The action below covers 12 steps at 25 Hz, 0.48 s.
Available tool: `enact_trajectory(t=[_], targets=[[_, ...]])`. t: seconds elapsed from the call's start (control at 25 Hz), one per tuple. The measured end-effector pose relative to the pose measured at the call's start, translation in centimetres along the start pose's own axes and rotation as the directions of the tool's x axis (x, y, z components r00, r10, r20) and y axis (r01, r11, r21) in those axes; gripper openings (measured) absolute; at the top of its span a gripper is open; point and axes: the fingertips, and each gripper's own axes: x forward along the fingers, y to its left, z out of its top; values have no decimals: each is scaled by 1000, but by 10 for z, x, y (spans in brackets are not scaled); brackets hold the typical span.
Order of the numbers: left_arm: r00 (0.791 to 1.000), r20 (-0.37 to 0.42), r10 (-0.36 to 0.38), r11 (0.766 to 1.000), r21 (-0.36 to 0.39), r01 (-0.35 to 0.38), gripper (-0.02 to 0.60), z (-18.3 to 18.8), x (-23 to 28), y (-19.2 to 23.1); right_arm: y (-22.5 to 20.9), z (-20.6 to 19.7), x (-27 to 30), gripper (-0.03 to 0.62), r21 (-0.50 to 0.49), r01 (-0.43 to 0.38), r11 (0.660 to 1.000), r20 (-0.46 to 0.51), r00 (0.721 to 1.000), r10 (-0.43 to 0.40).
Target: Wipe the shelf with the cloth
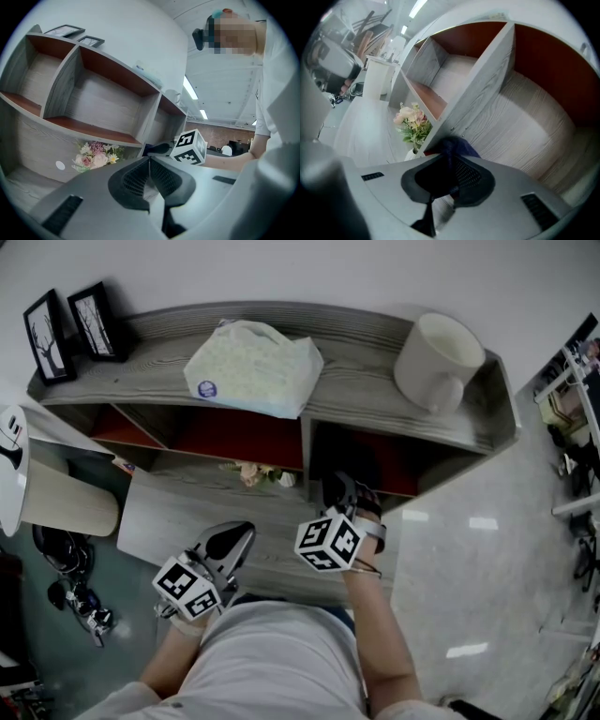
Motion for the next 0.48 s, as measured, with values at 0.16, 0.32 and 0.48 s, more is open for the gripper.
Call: enact_trajectory(t=[0.16,0.32,0.48], targets=[[1000,2,-4,1000,2,4,20,0,3,-3,-12,-1,-2,206,66,10,998,23,1000,-12],[1000,-1,-10,1000,6,10,20,0,5,-5,-28,-20,8,255,122,27,992,-30,999,-24],[1000,-7,-18,1000,9,18,20,0,7,-8,-30,-25,16,253,259,-16,966,-16,1000,21]])
